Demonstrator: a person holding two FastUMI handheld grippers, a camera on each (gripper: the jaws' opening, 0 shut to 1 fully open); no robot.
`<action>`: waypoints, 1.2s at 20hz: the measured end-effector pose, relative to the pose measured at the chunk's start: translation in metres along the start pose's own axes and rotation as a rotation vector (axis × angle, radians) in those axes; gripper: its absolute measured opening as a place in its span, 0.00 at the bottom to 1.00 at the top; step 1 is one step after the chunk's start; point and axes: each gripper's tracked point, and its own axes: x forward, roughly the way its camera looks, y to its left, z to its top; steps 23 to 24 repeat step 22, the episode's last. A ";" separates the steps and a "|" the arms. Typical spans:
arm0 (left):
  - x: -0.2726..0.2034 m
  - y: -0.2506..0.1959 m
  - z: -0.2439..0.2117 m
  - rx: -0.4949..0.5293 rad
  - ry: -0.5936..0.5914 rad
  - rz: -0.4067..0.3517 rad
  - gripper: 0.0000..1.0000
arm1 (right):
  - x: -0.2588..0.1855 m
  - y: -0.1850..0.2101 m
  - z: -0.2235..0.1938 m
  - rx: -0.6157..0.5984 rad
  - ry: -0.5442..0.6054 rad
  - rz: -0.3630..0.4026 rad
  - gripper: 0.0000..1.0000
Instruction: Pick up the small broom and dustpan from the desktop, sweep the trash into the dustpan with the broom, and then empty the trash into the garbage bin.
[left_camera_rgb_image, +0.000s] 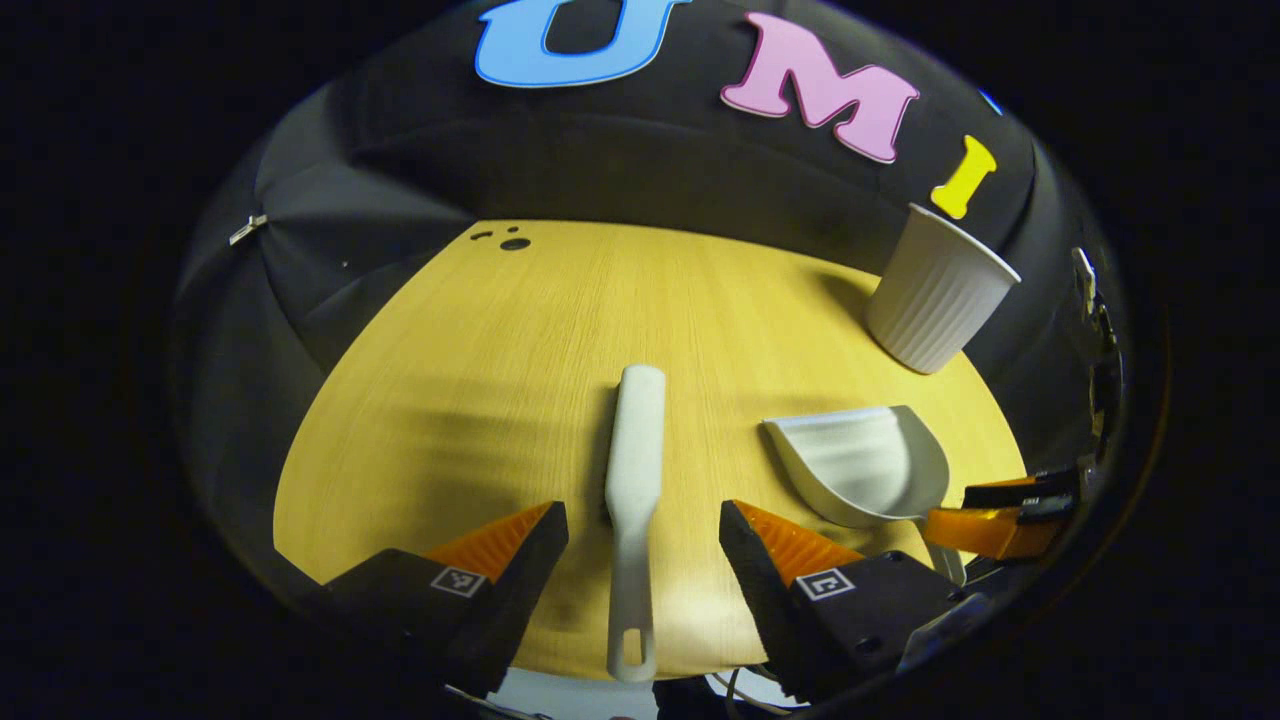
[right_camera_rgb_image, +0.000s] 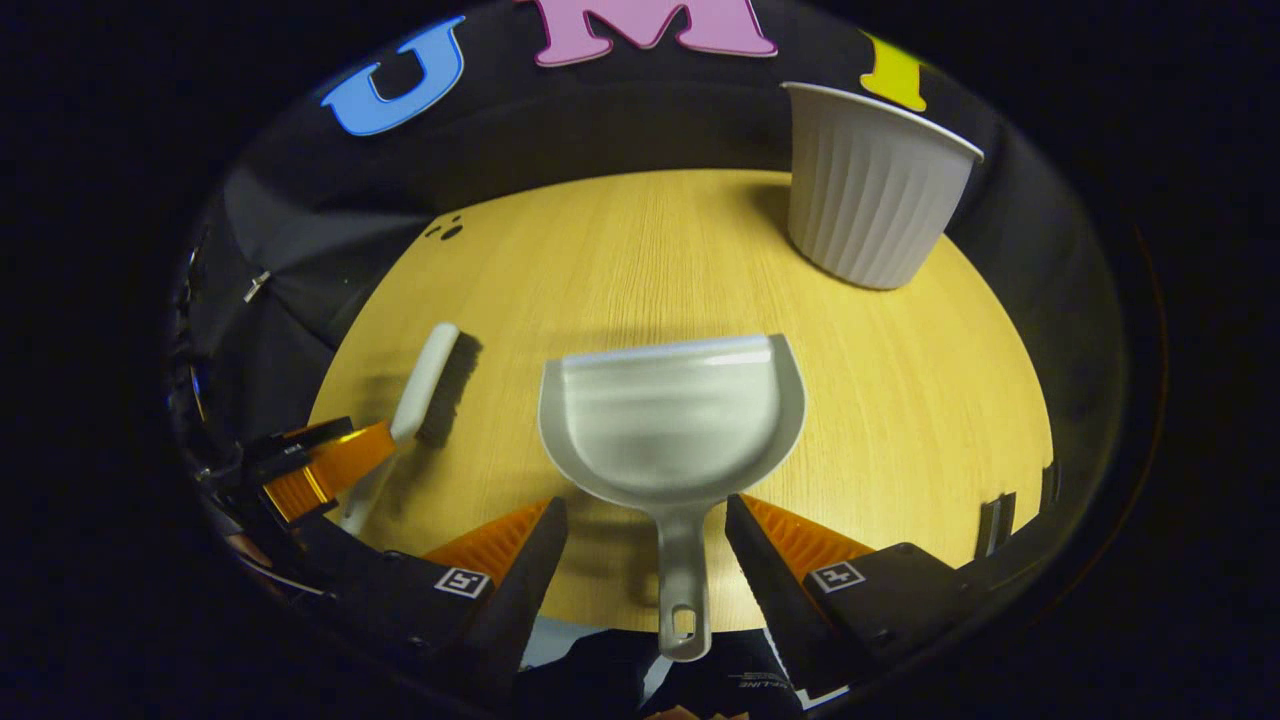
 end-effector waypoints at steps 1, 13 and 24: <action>-0.011 -0.002 0.005 0.008 -0.036 0.000 0.96 | -0.005 0.003 0.007 -0.002 -0.051 0.000 0.99; -0.129 -0.042 0.025 0.093 -0.305 -0.003 0.96 | -0.048 -0.008 0.042 -0.122 -0.408 -0.053 1.00; -0.143 -0.051 -0.009 0.047 -0.251 -0.014 0.97 | -0.061 -0.002 0.007 -0.132 -0.373 0.004 1.00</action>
